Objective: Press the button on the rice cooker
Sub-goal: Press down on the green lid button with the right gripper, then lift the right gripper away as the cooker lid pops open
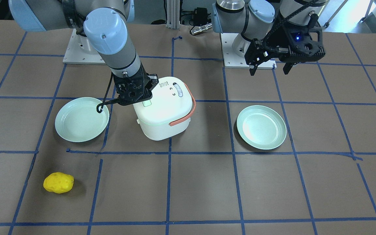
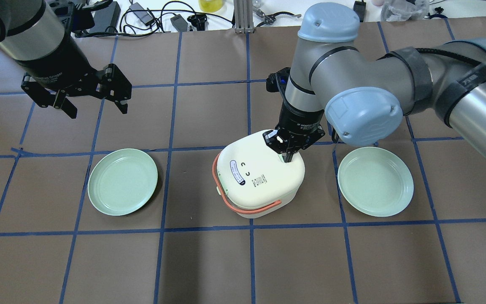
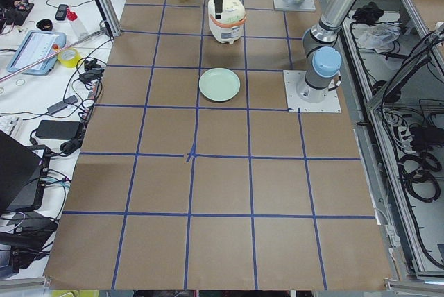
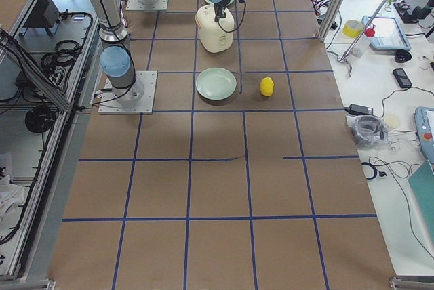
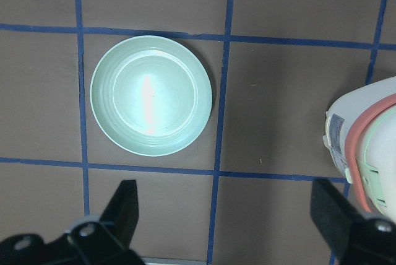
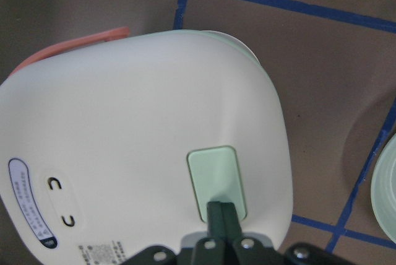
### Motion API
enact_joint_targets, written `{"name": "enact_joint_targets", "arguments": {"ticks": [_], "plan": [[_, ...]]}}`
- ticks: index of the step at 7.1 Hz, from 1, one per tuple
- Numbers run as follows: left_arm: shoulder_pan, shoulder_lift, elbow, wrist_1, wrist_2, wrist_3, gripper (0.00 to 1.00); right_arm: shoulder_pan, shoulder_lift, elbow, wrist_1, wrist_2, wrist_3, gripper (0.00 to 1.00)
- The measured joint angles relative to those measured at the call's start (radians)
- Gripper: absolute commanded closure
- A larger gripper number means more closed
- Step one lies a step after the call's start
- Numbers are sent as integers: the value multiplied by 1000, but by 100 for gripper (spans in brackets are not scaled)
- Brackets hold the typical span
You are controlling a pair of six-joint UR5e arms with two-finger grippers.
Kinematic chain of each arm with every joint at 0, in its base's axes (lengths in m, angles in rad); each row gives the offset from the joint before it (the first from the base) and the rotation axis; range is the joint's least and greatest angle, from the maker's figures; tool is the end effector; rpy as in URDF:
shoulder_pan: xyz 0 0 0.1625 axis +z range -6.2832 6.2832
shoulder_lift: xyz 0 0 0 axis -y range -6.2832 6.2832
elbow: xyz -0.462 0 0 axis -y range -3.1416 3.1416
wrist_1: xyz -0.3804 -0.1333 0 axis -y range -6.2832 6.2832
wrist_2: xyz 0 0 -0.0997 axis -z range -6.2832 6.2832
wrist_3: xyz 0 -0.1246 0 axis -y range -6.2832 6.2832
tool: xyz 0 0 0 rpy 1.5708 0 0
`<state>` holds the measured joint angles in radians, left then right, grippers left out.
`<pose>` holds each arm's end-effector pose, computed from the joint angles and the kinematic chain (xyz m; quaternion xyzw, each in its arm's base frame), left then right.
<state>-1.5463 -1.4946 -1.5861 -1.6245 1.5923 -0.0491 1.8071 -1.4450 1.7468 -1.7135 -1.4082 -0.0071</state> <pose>-0.1197 -0.4482 0.5225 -0.0368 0.9993 -0.0037 0.0107 0.2663 -0.4503 0.3706 -0.1142 0.9870 0.0879 0.0714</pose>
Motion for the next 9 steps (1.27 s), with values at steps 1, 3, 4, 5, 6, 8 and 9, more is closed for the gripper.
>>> {"name": "enact_joint_targets", "arguments": {"ticks": [1,3,4,5,6,8,9], "plan": [[0,0,0,0,0,0,0,0,5,1,-2,0,0,100],[0,0,0,0,0,0,0,9,9,-4,-5,0,5,100],[0,0,0,0,0,0,0,14,8,-19,-6,1,17,100],[0,0,0,0,0,0,0,16,1,-43,-1,5,32,100],[0,0,0,0,0,0,0,16,-7,-78,20,11,48,100],[0,0,0,0,0,0,0,10,-21,-178,115,14,60,100],[0,0,0,0,0,0,0,3,-23,-228,160,10,62,100]]}}
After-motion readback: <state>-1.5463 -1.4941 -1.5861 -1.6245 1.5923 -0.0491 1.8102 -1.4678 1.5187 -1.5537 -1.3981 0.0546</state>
